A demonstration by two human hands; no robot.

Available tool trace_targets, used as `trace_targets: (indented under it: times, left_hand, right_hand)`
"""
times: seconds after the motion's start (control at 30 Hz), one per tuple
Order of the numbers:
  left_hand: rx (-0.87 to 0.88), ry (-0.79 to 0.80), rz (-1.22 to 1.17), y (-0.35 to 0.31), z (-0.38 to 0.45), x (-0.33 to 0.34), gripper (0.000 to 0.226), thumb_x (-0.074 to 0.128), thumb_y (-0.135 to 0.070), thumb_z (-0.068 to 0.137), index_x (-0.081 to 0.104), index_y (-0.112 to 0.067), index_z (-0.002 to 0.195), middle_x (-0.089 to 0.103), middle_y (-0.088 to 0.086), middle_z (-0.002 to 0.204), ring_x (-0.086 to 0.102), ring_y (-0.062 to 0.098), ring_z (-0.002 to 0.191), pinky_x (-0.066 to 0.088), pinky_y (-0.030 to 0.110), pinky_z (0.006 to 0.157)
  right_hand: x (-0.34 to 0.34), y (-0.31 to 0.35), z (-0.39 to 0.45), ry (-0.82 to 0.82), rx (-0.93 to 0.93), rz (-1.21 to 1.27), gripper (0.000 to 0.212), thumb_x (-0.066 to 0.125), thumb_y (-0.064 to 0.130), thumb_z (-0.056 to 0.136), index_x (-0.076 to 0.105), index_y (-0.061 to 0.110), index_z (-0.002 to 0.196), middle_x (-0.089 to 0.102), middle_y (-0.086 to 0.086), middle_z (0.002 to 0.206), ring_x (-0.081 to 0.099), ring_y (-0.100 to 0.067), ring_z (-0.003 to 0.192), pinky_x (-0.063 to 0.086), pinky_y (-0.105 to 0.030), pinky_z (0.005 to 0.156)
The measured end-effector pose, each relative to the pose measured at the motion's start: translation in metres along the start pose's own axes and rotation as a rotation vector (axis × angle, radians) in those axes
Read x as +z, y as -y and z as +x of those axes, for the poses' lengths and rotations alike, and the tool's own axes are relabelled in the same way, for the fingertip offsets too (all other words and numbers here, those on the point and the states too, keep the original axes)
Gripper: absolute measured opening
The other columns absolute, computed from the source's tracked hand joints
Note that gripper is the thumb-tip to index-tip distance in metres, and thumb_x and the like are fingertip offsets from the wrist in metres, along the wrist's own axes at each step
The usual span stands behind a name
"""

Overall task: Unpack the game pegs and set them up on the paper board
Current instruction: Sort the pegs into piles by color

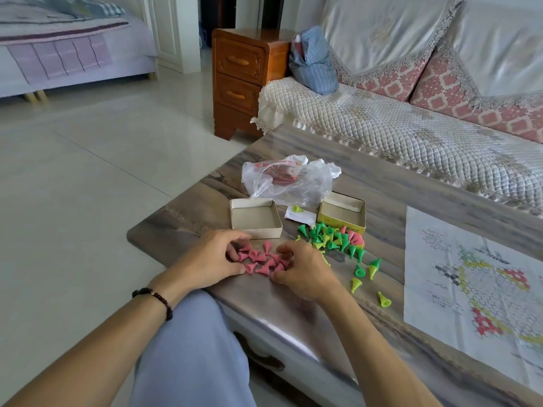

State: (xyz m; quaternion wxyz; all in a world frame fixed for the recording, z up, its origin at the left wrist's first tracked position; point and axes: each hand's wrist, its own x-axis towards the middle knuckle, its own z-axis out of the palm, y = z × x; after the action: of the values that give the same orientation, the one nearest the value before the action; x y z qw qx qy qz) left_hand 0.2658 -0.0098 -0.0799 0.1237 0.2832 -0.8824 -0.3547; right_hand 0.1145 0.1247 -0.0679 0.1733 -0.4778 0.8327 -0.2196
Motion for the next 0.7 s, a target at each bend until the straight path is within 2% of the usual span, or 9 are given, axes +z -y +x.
trace_targets:
  times: [0.1,0.17,0.23,0.33,0.47,0.53,0.63,0.7]
  left_hand:
    - [0.029,0.023,0.024,-0.005,0.003,-0.001,0.058,0.081,-0.016,0.075,0.062,-0.024,0.129,0.060,-0.015,0.082,0.053,-0.015,0.068,0.039,0.006,0.061]
    - [0.031,0.025,0.020,-0.007,0.003,-0.002,0.054,0.080,-0.015,0.077,0.064,-0.021,0.127,0.059,-0.016,0.082,0.053,-0.015,0.070,0.039,0.005,0.062]
    - [0.015,0.028,0.025,-0.005,0.002,-0.003,0.055,0.081,-0.016,0.077,0.063,-0.024,0.129,0.062,-0.014,0.084,0.055,-0.013,0.069,0.040,0.006,0.062]
    - [-0.012,0.045,0.024,-0.003,0.000,-0.008,0.057,0.079,-0.017,0.079,0.059,-0.029,0.132,0.067,-0.015,0.088,0.059,-0.010,0.071,0.042,0.008,0.063]
    - [0.040,0.025,0.026,-0.017,0.006,-0.010,0.053,0.077,-0.017,0.081,0.060,-0.034,0.129,0.071,-0.015,0.083,0.058,-0.010,0.068,0.048,0.017,0.067]
    - [0.054,0.003,0.028,-0.024,0.014,-0.005,0.052,0.076,-0.020,0.081,0.061,-0.034,0.129,0.070,-0.013,0.086,0.057,-0.011,0.069,0.045,0.014,0.066]
    - [0.062,-0.032,0.012,-0.035,0.028,0.008,0.047,0.075,-0.026,0.082,0.062,-0.032,0.127,0.069,-0.014,0.094,0.061,-0.008,0.080,0.048,0.015,0.077]
    - [0.095,-0.067,-0.004,-0.047,0.037,0.019,0.040,0.074,-0.026,0.084,0.066,-0.028,0.123,0.066,-0.019,0.094,0.061,-0.007,0.080,0.044,0.008,0.073]
  right_hand:
    - [0.000,0.008,0.001,-0.010,-0.056,0.007,0.031,0.071,0.018,0.080,0.066,0.007,0.109,0.068,-0.009,0.103,0.062,-0.022,0.093,0.051,-0.033,0.082]
    - [0.000,0.007,0.003,-0.003,-0.047,0.012,0.036,0.072,0.019,0.079,0.065,0.010,0.114,0.067,-0.007,0.106,0.061,-0.019,0.093,0.051,-0.028,0.081]
    - [0.000,0.003,0.003,0.002,-0.033,0.032,0.043,0.073,0.021,0.078,0.063,0.013,0.119,0.066,-0.004,0.108,0.060,-0.015,0.092,0.048,-0.021,0.078]
    - [-0.002,-0.005,-0.001,-0.022,-0.041,0.045,0.042,0.072,0.023,0.079,0.062,0.012,0.119,0.065,-0.002,0.108,0.060,-0.013,0.089,0.047,-0.020,0.074]
    - [-0.009,-0.017,-0.007,-0.119,-0.050,0.069,0.044,0.067,0.032,0.083,0.060,0.015,0.123,0.060,0.001,0.114,0.055,-0.007,0.084,0.039,-0.017,0.073]
    - [-0.017,-0.026,-0.010,-0.190,-0.042,0.078,0.039,0.065,0.032,0.084,0.063,0.017,0.120,0.063,0.003,0.108,0.055,-0.005,0.079,0.038,-0.016,0.071]
    - [-0.034,-0.046,-0.012,-0.283,0.017,0.095,0.025,0.064,0.024,0.084,0.070,0.017,0.108,0.066,0.007,0.093,0.053,-0.001,0.069,0.039,-0.017,0.070]
    - [-0.047,-0.065,-0.012,-0.374,0.088,0.115,0.016,0.065,0.020,0.083,0.072,0.020,0.098,0.066,0.008,0.083,0.055,-0.002,0.066,0.039,-0.019,0.065]
